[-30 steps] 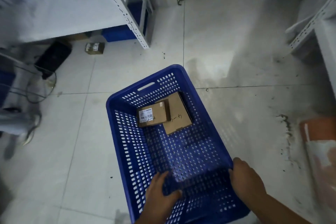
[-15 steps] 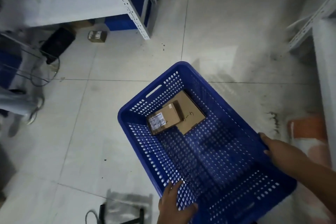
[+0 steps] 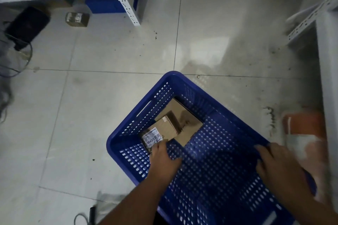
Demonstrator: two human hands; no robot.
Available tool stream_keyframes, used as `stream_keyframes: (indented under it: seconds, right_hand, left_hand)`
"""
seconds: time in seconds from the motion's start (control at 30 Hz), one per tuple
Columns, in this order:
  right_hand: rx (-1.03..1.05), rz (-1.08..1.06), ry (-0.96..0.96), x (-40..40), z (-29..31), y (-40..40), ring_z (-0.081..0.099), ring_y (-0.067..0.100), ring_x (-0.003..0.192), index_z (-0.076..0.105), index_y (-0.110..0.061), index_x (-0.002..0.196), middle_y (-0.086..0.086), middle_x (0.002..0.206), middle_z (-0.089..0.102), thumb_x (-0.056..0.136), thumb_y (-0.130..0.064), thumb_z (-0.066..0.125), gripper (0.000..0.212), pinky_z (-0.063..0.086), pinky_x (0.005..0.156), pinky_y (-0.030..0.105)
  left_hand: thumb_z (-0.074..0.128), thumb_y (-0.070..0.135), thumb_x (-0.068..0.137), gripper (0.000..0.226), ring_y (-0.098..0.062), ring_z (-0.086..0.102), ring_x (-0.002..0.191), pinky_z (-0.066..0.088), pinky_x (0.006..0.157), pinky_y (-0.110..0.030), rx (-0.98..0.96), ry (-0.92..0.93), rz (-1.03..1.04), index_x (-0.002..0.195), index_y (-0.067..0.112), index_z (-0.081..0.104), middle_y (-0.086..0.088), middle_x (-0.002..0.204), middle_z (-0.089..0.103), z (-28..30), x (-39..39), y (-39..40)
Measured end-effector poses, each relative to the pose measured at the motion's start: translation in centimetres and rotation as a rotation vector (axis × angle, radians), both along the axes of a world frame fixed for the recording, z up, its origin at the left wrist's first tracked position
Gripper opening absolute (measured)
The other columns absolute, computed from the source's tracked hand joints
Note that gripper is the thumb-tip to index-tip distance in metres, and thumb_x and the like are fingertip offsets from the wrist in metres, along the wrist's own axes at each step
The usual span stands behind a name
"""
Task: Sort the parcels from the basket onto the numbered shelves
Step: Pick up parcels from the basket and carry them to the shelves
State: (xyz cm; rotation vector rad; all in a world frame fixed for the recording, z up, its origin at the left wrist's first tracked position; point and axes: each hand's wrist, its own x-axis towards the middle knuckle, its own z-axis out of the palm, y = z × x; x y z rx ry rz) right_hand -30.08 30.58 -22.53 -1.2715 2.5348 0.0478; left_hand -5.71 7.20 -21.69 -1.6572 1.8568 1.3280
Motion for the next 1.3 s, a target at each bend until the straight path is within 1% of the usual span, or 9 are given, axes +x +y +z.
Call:
stream_keyframes:
  seconds: [0.23,0.37,0.5,0.63,0.7,0.83,0.97,1.1,1.3]
  right_hand:
    - [0.237,-0.352,-0.673,6.0,-8.5,-8.2,0.049,0.013,0.117,0.041,-0.023,0.146,0.000,0.136,0.047,0.096,-0.040,0.067,0.059,0.045,0.103,0.027]
    - [-0.013,-0.899,-1.084,6.8,-14.4,-14.9,0.062,0.015,0.100,0.053,-0.027,0.116,-0.002,0.110,0.062,0.090,-0.023,0.078,0.036,0.051,0.097,0.036]
    - [-0.095,-1.397,-1.212,7.7,-19.3,-19.4,0.064,0.025,0.094,0.063,-0.018,0.098,0.007,0.102,0.066,0.093,-0.025,0.075,0.015,0.058,0.092,0.047]
    - [-0.124,-1.504,-1.412,9.8,-23.6,-21.1,0.065,0.023,0.102,0.067,-0.014,0.113,0.007,0.112,0.068,0.097,-0.033,0.068,0.025,0.054,0.091,0.040]
    - [-0.192,-1.539,-1.458,10.6,-25.2,-21.7,0.067,0.028,0.110,0.069,-0.010,0.121,0.012,0.123,0.071,0.095,-0.035,0.070,0.036,0.052,0.103,0.043]
    - [-0.282,-1.618,-1.464,11.5,-25.9,-22.7,0.071,0.034,0.104,0.068,-0.010,0.122,0.015,0.113,0.075,0.085,-0.033,0.081,0.045,0.059,0.092,0.051]
    - [-0.373,-1.581,-1.410,12.0,-24.4,-22.7,0.072,0.032,0.104,0.063,-0.019,0.131,0.009,0.115,0.076,0.049,-0.044,0.098,0.092,0.060,0.087,0.057]
    - [-0.442,-1.512,-1.324,11.5,-21.2,-21.1,0.073,0.027,0.105,0.056,-0.020,0.141,0.005,0.120,0.075,0.054,-0.053,0.096,0.102,0.059,0.092,0.054]
    - [-0.413,-1.479,-1.283,8.4,-10.3,-17.6,0.071,0.030,0.103,0.060,-0.017,0.131,0.010,0.115,0.074,0.087,-0.028,0.079,0.049,0.060,0.075,0.042]
  left_hand:
    - [0.080,0.024,0.079,0.069,-0.029,0.059,0.121,0.052,0.103,-0.040,0.002,-0.052,-0.113,0.142,0.017,0.053,-0.006,0.135,0.052,-9.3,1.7,-9.5]
    - [0.080,0.015,0.071,0.053,-0.024,0.070,0.108,0.061,0.094,-0.047,0.054,-0.025,-0.163,0.122,0.017,0.063,-0.002,0.116,0.069,-16.4,2.9,-13.0]
    - [0.078,0.017,0.083,0.080,-0.030,0.052,0.135,0.043,0.115,-0.048,0.009,-0.048,-0.292,0.154,0.011,0.042,-0.011,0.149,0.049,-20.3,2.9,-13.5]
    - [0.081,0.031,0.082,0.100,-0.029,0.039,0.148,0.032,0.124,-0.045,-0.020,-0.094,-0.325,0.163,0.013,0.025,-0.011,0.162,0.036,-22.9,2.6,-13.0]
    - [0.081,0.034,0.082,0.094,-0.034,0.036,0.147,0.035,0.119,-0.052,-0.102,-0.165,-0.444,0.159,0.018,0.029,-0.011,0.158,0.035,-23.2,2.6,-13.0]
    - [0.076,0.028,0.090,0.075,-0.040,0.022,0.151,0.029,0.121,-0.056,-0.030,-0.183,-0.717,0.155,0.029,0.039,-0.013,0.163,0.022,-22.9,2.8,-12.1]
    - [0.075,0.016,0.087,0.077,-0.039,0.026,0.148,0.022,0.122,-0.060,-0.031,-0.232,-1.085,0.151,0.025,0.034,-0.011,0.159,0.034,-22.4,2.7,-11.3]
    - [0.076,0.010,0.085,0.079,-0.038,0.042,0.138,0.021,0.122,-0.057,-0.057,-0.252,-1.302,0.151,0.019,0.034,-0.014,0.148,0.045,-21.3,3.1,-10.1]
    - [0.071,0.027,0.094,0.054,-0.035,0.051,0.125,0.045,0.099,-0.044,-0.096,-0.161,-1.131,0.142,0.020,0.046,-0.010,0.138,0.044,-13.4,4.5,-9.5]
